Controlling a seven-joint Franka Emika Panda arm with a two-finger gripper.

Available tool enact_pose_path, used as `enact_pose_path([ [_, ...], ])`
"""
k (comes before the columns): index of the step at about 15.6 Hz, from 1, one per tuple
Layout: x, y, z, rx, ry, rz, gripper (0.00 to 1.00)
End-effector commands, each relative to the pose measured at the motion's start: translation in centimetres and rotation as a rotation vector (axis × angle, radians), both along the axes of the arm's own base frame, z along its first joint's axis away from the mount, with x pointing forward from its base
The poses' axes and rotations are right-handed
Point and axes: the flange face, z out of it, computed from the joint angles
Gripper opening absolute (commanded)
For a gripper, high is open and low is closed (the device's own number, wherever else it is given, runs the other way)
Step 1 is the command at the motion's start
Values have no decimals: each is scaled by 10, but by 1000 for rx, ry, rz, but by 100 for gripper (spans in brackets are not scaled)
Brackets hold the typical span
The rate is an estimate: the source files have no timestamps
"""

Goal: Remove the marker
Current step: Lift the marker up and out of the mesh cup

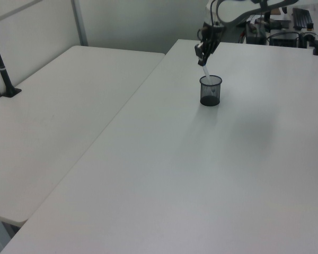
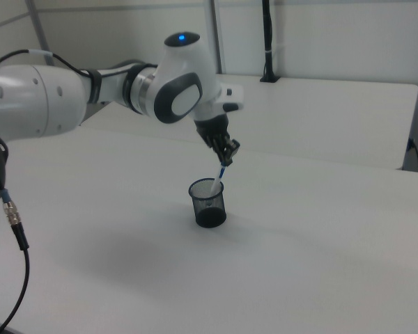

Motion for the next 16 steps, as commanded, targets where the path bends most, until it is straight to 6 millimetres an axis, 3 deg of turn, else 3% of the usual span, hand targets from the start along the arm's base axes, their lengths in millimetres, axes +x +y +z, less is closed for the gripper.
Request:
enact_pose_path([
  [1,-20,-23,46,43,-75,-63,1],
  [3,-33,-42,74,75,-122,-99,2],
  [6,-50,-63,80,144,-56,-77,2],
  [12,-70,-50,83,207,137,163,3],
  [16,-62,-4,69,148,221,291,3],
])
